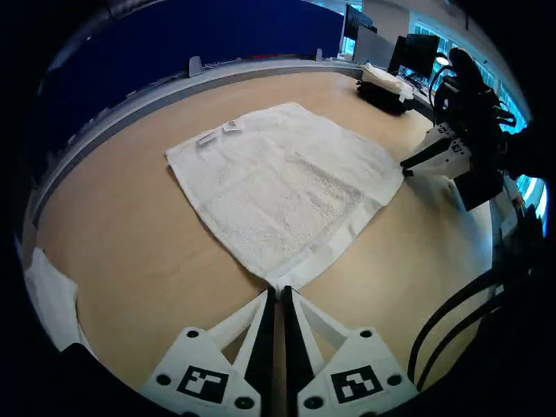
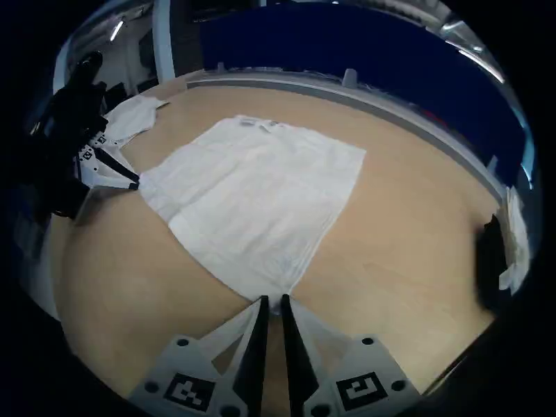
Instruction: Fold towel
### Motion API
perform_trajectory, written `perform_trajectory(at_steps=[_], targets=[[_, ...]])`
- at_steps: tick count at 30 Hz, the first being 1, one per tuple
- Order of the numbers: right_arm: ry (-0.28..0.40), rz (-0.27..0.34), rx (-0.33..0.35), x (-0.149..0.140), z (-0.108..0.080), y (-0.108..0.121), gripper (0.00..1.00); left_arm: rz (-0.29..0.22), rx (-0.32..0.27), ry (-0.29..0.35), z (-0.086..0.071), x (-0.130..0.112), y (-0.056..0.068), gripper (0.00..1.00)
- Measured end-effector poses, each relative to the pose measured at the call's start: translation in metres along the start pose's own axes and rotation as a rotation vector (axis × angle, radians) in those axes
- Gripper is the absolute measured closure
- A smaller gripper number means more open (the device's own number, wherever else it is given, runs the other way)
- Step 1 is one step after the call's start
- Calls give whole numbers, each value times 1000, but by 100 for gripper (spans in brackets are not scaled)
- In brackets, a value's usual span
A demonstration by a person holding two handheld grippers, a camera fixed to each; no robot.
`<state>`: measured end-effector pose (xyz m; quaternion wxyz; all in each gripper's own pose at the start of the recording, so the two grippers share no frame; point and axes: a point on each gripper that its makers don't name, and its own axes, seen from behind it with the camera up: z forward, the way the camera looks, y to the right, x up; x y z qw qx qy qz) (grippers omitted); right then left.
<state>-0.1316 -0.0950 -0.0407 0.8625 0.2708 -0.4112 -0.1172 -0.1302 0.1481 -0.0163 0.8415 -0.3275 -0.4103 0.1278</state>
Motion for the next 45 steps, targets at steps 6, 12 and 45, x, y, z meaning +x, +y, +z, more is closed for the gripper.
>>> perform_trajectory(at_steps=[6, 12, 45], targets=[[2, 4, -3, 4, 0, 2, 88, 4, 4, 1, -1, 0, -1, 93], [15, 8, -10, 10, -4, 6, 89, -2, 4, 5, -3, 2, 0, 94], [107, 51, 4, 61, -88, -21, 89, -96, 11, 110, -89, 38, 14, 94]])
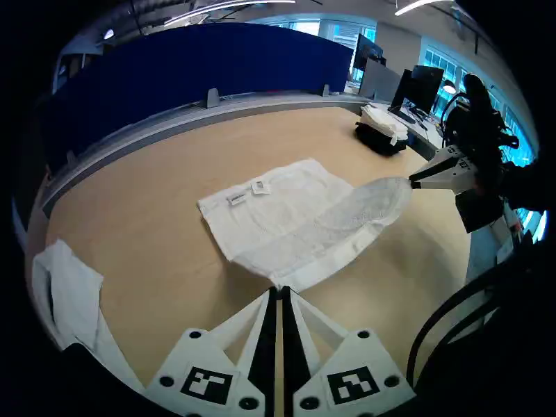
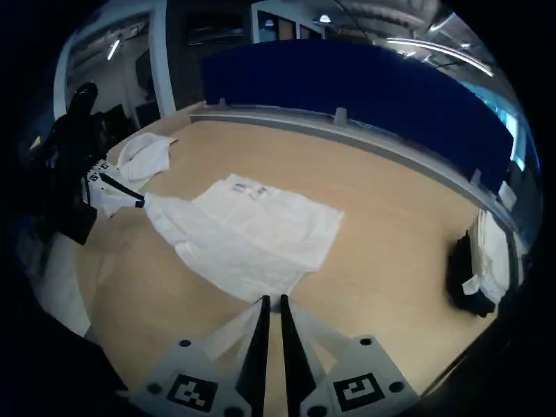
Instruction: Fold towel
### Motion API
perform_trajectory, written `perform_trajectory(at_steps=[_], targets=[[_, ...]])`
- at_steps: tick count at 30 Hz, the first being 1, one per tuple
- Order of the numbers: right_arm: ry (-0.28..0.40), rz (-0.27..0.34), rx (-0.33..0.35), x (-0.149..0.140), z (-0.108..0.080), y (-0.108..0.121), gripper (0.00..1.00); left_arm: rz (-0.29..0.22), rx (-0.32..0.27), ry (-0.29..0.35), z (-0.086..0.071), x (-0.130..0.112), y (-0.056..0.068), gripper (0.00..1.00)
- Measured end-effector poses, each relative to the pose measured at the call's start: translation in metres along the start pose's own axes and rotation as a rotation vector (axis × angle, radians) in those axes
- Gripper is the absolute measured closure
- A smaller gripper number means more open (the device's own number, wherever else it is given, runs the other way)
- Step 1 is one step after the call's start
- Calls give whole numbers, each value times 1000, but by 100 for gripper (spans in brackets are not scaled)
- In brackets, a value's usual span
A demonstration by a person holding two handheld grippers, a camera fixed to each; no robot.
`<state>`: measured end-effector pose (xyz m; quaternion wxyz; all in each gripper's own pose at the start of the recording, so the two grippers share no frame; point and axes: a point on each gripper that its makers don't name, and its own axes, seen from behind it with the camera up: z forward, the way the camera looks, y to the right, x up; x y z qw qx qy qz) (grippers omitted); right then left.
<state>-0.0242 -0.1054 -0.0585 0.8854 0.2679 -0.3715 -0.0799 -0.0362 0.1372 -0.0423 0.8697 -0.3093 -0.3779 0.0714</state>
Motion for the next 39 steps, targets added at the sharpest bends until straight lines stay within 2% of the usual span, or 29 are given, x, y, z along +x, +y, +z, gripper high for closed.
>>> perform_trajectory(at_steps=[9, 20, 29, 39], targets=[[19, 20, 3, 10, -27, -11, 89, -30, -6, 17, -22, 7, 9, 94], [15, 26, 2, 10, -27, -11, 89, -38, -7, 23, -26, 8, 9, 94], [6, 16, -2, 22, -13, -2, 89, -70, 5, 29, -18, 19, -3, 94], [-10, 10, -17, 42, 21, 27, 89, -97, 34, 27, 7, 41, -28, 94]])
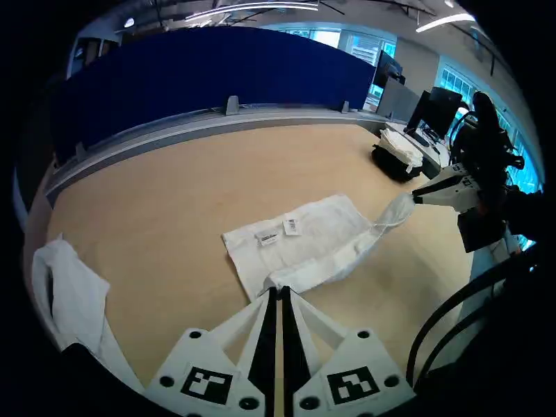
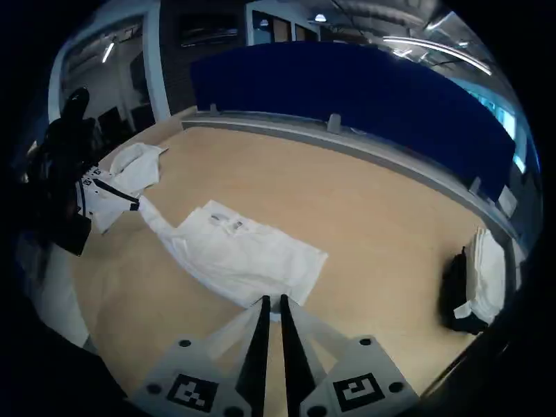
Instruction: Fold towel
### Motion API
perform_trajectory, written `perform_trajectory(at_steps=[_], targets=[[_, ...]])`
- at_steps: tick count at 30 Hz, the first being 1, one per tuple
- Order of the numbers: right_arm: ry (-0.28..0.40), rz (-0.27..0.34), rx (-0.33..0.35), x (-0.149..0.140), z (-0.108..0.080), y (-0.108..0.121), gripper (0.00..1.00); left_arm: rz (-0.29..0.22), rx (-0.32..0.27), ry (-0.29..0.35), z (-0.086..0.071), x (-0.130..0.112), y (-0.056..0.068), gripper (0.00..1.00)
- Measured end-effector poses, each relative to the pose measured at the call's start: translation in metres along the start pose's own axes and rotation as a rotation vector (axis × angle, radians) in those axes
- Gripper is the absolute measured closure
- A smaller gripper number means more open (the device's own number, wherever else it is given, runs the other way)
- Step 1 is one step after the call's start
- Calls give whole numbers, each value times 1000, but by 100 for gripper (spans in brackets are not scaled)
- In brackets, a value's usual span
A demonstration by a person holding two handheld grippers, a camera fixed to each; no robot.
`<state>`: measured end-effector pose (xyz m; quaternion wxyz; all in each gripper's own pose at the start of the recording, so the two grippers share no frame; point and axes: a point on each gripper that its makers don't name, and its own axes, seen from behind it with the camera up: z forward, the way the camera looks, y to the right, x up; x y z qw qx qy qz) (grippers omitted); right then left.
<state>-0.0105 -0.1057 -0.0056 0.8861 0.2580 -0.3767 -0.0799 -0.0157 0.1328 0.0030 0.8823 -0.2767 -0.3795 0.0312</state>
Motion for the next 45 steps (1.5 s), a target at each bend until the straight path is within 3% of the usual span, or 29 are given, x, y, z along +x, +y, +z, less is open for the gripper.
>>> perform_trajectory(at_steps=[11, 18, 32, 38, 42, 45], targets=[[-18, 29, -34, 10, 37, 32, 89, -44, 28, -9, 38, 16, -19, 94], [-50, 53, -41, 1, 56, 39, 89, -58, 41, -44, 62, 8, -30, 94], [-71, 125, -61, -5, 89, 47, 89, -101, 75, -76, 91, -3, -47, 94], [-80, 140, -67, -8, 98, 48, 89, -91, 103, -73, 101, -2, -54, 94], [-83, 133, -79, -9, 100, 50, 87, -81, 108, -71, 103, -1, -55, 91], [-76, 128, -93, -8, 101, 53, 80, -76, 110, -63, 103, 1, -56, 74]])
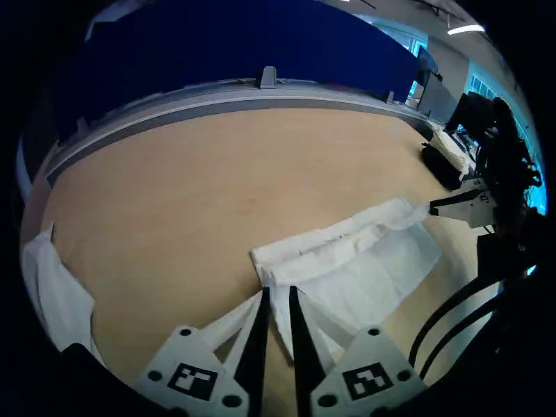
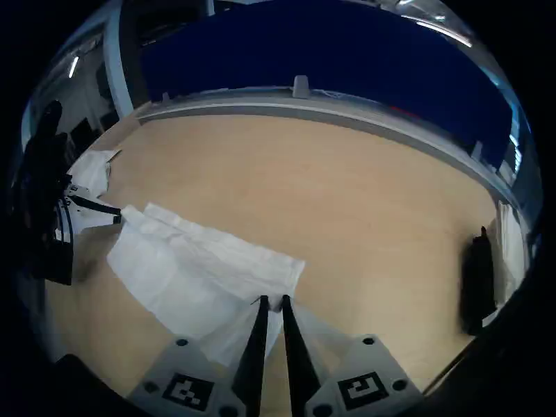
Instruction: Fold towel
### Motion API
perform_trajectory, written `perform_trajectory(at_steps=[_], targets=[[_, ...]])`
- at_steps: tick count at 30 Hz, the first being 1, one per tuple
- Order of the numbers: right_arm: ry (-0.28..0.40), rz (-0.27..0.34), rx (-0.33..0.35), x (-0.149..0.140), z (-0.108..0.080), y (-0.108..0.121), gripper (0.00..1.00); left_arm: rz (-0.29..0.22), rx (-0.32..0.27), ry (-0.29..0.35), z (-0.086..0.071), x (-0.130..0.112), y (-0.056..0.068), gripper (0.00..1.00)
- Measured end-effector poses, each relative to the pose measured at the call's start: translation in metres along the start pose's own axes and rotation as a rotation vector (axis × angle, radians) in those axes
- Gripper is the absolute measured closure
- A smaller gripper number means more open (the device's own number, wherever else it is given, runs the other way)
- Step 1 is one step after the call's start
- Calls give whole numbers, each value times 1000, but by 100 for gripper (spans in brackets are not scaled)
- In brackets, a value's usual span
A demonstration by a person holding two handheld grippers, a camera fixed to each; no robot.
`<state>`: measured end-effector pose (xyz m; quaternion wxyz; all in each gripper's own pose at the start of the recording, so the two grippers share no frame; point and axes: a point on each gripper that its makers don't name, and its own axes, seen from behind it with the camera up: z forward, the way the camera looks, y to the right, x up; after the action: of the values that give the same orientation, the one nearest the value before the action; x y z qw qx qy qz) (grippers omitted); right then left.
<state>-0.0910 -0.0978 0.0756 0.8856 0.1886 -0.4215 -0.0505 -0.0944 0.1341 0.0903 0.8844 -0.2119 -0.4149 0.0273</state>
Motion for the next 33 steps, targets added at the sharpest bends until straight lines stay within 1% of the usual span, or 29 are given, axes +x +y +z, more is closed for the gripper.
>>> perform_trajectory(at_steps=[1, 3, 5, 9, 11, 13, 17, 21, 26, 33], targets=[[4, -1, -5, 1, 0, 1, 76, 2, 1, 4, 0, 1, 0, 68], [11, -3, -13, 3, 0, 3, 59, 6, 5, 12, -2, 3, -2, 60], [17, -8, -20, 5, -1, 5, 48, 9, 12, 17, -4, 5, -3, 56], [30, -24, -33, 8, -4, 8, 15, 15, 3, 20, -8, 6, -1, 36], [35, -31, -33, 9, -6, 8, 4, 17, -3, 21, -10, 6, 1, 27], [39, -34, -37, 9, -7, 9, 1, 18, -5, 24, -11, 6, 2, 16], [44, -35, -40, 9, -9, 9, 1, 22, 1, 32, -12, 7, 1, 10], [45, -38, -34, 8, -13, 7, 1, 23, 18, 43, -15, 10, -2, 9], [40, -48, -21, 3, -19, 3, 1, 12, 43, 58, -25, 10, -7, 9], [29, -63, -2, -10, -29, -5, 1, -3, 82, 82, -49, 0, -12, 9]])
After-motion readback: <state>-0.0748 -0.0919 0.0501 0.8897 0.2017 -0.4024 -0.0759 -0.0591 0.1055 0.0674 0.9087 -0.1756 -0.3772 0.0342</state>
